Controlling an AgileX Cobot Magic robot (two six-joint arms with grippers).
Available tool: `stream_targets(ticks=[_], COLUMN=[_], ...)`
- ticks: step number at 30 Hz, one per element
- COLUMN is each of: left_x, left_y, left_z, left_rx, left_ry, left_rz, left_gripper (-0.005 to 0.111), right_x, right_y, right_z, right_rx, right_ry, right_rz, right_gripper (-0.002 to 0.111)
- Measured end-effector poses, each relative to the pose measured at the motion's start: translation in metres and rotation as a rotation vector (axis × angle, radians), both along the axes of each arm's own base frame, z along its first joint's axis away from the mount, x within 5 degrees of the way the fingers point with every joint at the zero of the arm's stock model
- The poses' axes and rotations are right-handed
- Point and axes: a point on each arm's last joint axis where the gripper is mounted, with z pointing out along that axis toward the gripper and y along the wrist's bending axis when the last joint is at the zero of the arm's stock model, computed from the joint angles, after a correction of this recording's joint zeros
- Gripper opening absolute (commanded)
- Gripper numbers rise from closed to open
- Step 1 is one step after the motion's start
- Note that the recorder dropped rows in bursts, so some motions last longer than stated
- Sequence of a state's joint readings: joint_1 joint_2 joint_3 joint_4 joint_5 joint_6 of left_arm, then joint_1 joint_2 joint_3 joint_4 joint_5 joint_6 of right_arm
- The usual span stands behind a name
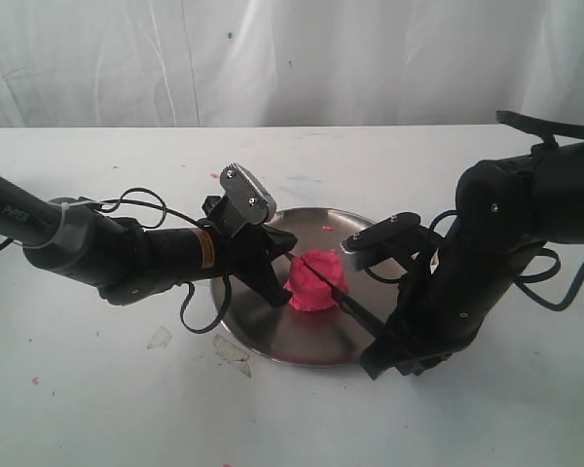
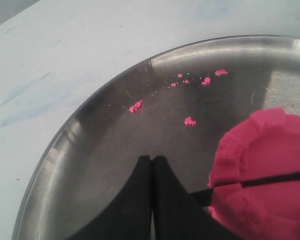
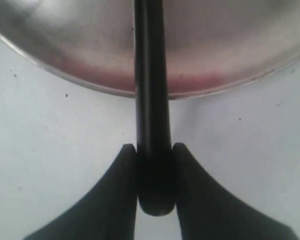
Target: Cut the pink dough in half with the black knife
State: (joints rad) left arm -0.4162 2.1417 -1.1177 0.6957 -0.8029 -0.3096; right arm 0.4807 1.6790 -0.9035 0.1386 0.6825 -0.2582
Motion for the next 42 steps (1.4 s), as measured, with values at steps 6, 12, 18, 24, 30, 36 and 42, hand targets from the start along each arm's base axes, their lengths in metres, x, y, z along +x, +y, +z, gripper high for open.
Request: stream_targets(ticks=[6, 12, 18, 24, 30, 36, 42], left_x=[0.000, 0.000, 0.000, 0.000, 0.000, 0.000, 0.000], left_y=[0.000, 0.000, 0.000, 0.001, 0.001, 0.001, 0.001], left_z=[-0.003, -0.004, -0.004, -0.006, -0.006, -0.007, -0.015], left_rx=[0.011, 0.013, 0.018, 0.024, 0.030, 0.036, 0.021], left_ry=[-0.003, -0.003, 0.001, 0.004, 0.008, 0.011, 0.022], left_rz=[-0.004, -0.004, -0.002, -0.004, -0.003, -0.002, 0.003], left_gripper=[0.000, 0.000, 0.000, 0.000, 0.000, 0.000, 0.000], right_x=[0.001, 0.002, 0.003, 0.003, 0.003, 0.003, 0.003], right_y=[0.000, 0.001, 0.002, 0.002, 0.002, 0.002, 0.002], right_z=[-0.003, -0.011, -0.015, -0.015, -0.015, -0.015, -0.014], right_rx=[-0.004, -0.012, -0.017, -0.017, -0.017, -0.019, -0.018], right_ry=[0.006, 0.020, 0.031, 0.030, 0.030, 0.035, 0.035], right_rz=[0.000, 0.001, 0.001, 0.003, 0.003, 0.004, 0.004], right_gripper=[0.000, 0.000, 0.000, 0.000, 0.000, 0.000, 0.000])
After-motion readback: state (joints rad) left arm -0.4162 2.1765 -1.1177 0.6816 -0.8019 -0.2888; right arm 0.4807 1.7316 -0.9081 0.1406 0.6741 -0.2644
